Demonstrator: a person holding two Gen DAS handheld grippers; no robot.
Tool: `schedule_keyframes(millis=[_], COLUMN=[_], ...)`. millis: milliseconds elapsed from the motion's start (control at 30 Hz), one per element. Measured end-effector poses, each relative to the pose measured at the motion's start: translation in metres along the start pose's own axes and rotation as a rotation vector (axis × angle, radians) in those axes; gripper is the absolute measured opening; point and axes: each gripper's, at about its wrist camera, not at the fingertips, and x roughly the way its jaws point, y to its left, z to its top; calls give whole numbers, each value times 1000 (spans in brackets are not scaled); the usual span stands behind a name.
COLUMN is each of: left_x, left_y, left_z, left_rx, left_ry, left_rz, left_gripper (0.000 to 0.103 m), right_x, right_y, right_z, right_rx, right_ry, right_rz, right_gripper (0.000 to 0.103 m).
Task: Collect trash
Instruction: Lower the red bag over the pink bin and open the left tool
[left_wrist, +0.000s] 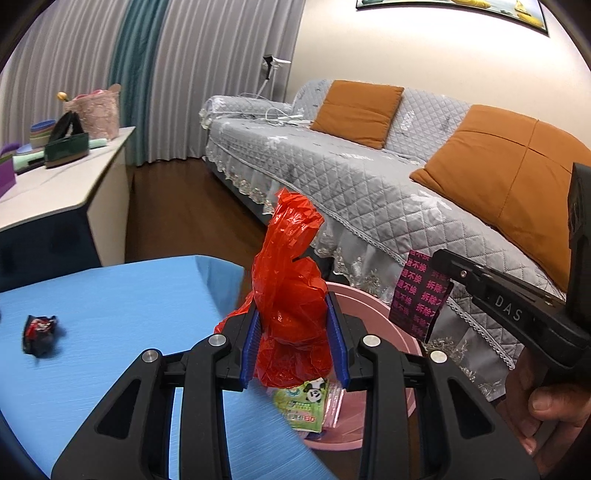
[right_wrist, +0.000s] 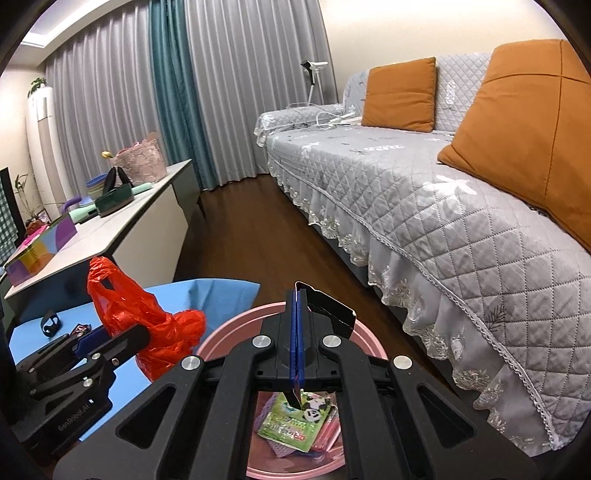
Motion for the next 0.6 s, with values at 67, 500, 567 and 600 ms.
schedule_keyframes(millis=[67,500,567,600], left_x=[4,-12,-21,-24], left_y=[-4,0,4,5], left_z=[0,6,9,9], left_rx=[0,-6,-14,-16], left_ry=[4,-11,-23,-26], left_rz=[-13,-11,3,5], left_gripper=[33,47,47,47], right_x=[1,-6,-10,-11], right_y=[-2,-7,-1,2], right_z=[-1,1,2,3], right_rx=[0,39,36,35], right_ry=[7,19,12,9], right_rz=[-11,-52,-41,-36], right_gripper=[1,26,26,26])
